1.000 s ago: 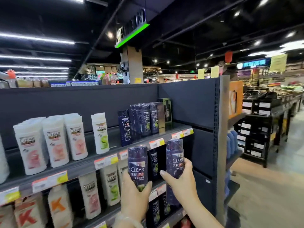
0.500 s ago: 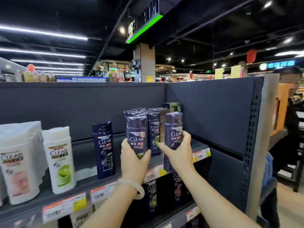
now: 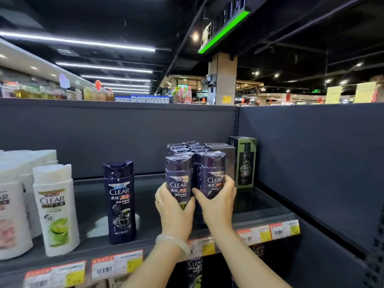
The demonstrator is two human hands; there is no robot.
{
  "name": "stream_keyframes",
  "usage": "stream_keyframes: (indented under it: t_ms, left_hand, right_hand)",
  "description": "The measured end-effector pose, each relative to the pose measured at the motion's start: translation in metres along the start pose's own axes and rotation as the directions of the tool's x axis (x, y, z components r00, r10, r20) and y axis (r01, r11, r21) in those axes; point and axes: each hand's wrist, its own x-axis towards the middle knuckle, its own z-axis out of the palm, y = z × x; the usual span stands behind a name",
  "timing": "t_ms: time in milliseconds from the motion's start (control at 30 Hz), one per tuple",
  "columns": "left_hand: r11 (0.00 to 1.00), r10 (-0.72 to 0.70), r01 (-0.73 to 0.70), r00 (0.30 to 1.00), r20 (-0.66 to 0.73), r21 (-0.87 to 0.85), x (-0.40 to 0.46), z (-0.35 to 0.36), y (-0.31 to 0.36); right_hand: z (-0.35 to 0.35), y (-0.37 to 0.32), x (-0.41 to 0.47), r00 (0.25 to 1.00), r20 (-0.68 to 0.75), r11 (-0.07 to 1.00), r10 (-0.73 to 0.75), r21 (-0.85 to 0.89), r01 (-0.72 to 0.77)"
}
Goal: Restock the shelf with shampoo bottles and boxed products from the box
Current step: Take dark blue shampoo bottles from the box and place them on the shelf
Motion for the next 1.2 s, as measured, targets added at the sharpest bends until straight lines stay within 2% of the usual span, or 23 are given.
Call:
stream_keyframes:
  t_ms: [167,367,567,633,1000,1200]
  left_hand:
    - [1.0,-0.028,0.028,0.999,0.027,-0.003,0.001,0.004,-0.004]
    - [0.998,-0.037,0.045,0.984,0.173,-0.045,0.002,0.0,-0.005]
    - [0.998,-0.048,0.055,0.914,0.403,-0.006,-0.006,-0.015,-0.012]
    - [0.998,-0.069,0.06,0.894,0.443,0.033,-0.007,-0.019,-0.015]
    - [0.996,-0.088,0.067,0.897,0.434,0.064,-0.009,-0.01,-0.005]
    - [0.995,-0.085,0.057,0.903,0.421,0.077,-0.01,-0.009,-0.002]
  right_hand:
    - [0.002,0.012,0.002,0.999,0.04,1.0,0.027,-0.004,-0.027]
    - [0.001,0.017,0.002,0.994,0.109,1.0,-0.004,-0.018,0.006]
    - [-0.014,0.026,-0.005,0.939,0.345,1.0,-0.005,0.006,0.003]
    - [-0.016,0.029,-0.007,0.924,0.382,1.0,0.01,-0.023,-0.001]
    - [-0.014,0.034,-0.001,0.928,0.372,0.999,-0.002,-0.048,0.021]
    - [-0.019,0.038,0.002,0.898,0.44,0.998,0.016,-0.057,0.011]
